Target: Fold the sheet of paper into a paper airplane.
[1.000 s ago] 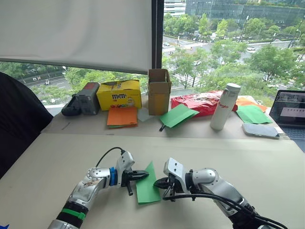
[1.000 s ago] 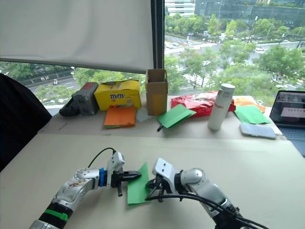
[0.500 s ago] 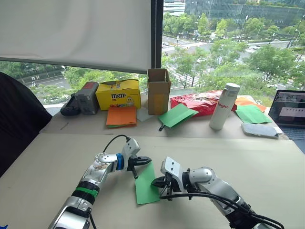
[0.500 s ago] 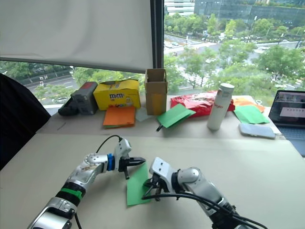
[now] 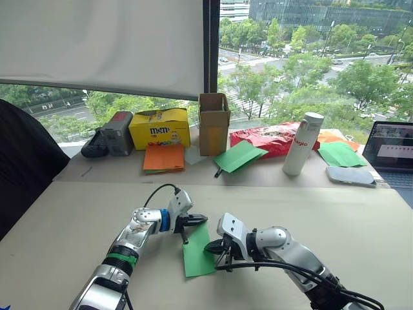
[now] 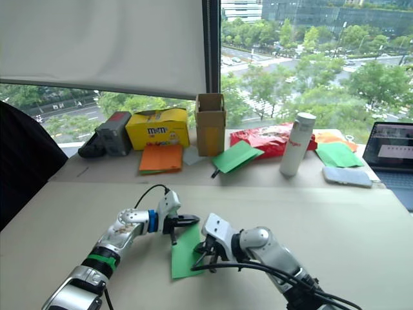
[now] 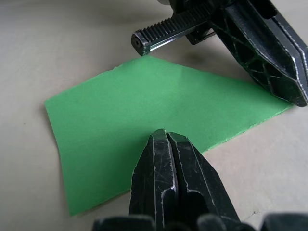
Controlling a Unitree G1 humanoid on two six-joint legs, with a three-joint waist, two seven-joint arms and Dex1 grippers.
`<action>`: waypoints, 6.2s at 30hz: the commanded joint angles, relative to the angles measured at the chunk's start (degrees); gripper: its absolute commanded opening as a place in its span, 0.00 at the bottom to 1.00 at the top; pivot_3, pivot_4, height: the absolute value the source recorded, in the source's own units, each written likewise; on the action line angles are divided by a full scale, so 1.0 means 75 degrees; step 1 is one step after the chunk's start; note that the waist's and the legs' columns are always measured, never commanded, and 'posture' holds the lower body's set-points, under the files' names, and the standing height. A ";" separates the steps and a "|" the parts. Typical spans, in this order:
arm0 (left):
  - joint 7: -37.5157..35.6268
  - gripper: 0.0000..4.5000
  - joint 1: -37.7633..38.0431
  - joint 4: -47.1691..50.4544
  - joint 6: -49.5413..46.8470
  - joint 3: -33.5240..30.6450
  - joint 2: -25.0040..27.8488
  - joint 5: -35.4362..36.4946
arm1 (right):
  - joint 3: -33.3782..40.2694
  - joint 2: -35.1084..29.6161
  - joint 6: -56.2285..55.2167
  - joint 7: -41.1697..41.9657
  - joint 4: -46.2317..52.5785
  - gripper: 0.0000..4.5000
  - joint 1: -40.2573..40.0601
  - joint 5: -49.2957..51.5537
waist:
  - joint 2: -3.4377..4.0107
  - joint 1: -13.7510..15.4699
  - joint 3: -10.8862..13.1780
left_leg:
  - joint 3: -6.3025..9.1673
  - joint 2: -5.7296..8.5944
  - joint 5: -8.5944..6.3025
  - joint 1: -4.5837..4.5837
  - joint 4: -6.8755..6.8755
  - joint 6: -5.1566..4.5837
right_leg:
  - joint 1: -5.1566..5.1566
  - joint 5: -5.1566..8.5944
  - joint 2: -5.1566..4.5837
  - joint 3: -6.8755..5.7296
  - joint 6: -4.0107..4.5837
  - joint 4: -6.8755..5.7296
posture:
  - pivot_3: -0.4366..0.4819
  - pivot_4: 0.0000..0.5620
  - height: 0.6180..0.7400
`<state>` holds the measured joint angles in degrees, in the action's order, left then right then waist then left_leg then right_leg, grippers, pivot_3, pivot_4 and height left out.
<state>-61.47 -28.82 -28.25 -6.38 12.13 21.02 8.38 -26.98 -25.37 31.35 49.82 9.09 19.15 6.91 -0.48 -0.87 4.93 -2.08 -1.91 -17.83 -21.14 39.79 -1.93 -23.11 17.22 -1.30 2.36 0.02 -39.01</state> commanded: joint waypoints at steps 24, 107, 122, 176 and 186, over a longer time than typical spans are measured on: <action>-0.0559 0.00 0.2391 0.2822 -0.1052 -0.0665 0.1364 0.1084 | -0.0257 -0.0014 0.0013 0.0065 -0.0642 0.00 0.0184 -0.0243 | 0.0008 -0.0017 -0.0007 | 0.0000 -0.0009 0.0000 0.0008 -0.0002 0.0000 | -0.0004 0.0001 -0.0006 -0.0001 -0.0002 -0.0004 | 0.48 0.27 0.31; -0.0643 0.01 -0.3443 -0.0350 -1.0396 0.1654 0.1001 0.2813 | 0.0236 -0.0187 -0.0573 0.0483 0.0787 0.00 0.0359 -0.0143 | -0.0011 0.0007 0.0067 | 0.0015 0.0008 0.0006 0.0000 0.0000 0.0008 | -0.0035 -0.0002 -0.0001 -0.0001 0.0003 -0.0004 | 0.48 0.27 0.31; 0.1558 0.00 -0.3151 -0.1527 -1.1482 -0.1882 0.0362 0.3033 | 0.2355 -0.1844 -0.0103 0.0450 0.1450 0.00 0.0334 0.0321 | -0.0014 0.0020 0.0069 | 0.0017 0.0009 0.0006 -0.0001 0.0000 0.0008 | -0.0031 -0.0005 -0.0010 -0.0004 0.0007 -0.0002 | 0.48 0.27 0.31; 1.7605 0.00 0.0920 0.2836 -0.8422 -0.5521 -0.3827 1.3662 | 0.0254 0.1412 0.1055 -0.1484 -0.1064 0.00 0.0567 0.0202 | -0.0042 0.0191 -0.0008 | 0.0128 0.0074 0.0141 -0.0002 -0.0070 0.0297 | 0.0008 -0.0023 -0.0173 -0.0199 -0.0027 -0.0005 | 0.48 0.27 0.31; 1.5547 0.19 0.0312 0.1933 -0.8655 -0.4591 -0.0758 1.3949 | 0.0107 0.1335 0.1120 -0.1394 -0.1150 0.00 0.0482 0.0168 | -0.0032 0.0038 -0.0029 | 0.0177 0.0126 0.0125 0.0002 -0.0069 0.0247 | 0.0004 -0.0008 -0.0160 -0.0213 -0.0001 -0.0018 | 0.48 0.27 0.31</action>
<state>59.54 -24.19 -12.67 -69.59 -22.57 11.64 112.38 -24.98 -14.79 38.81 39.44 2.20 23.64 9.70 -0.72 -0.59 4.71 -0.71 -0.96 -16.90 -21.12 39.27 -0.08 -23.08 17.16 -2.49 0.74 0.01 -39.14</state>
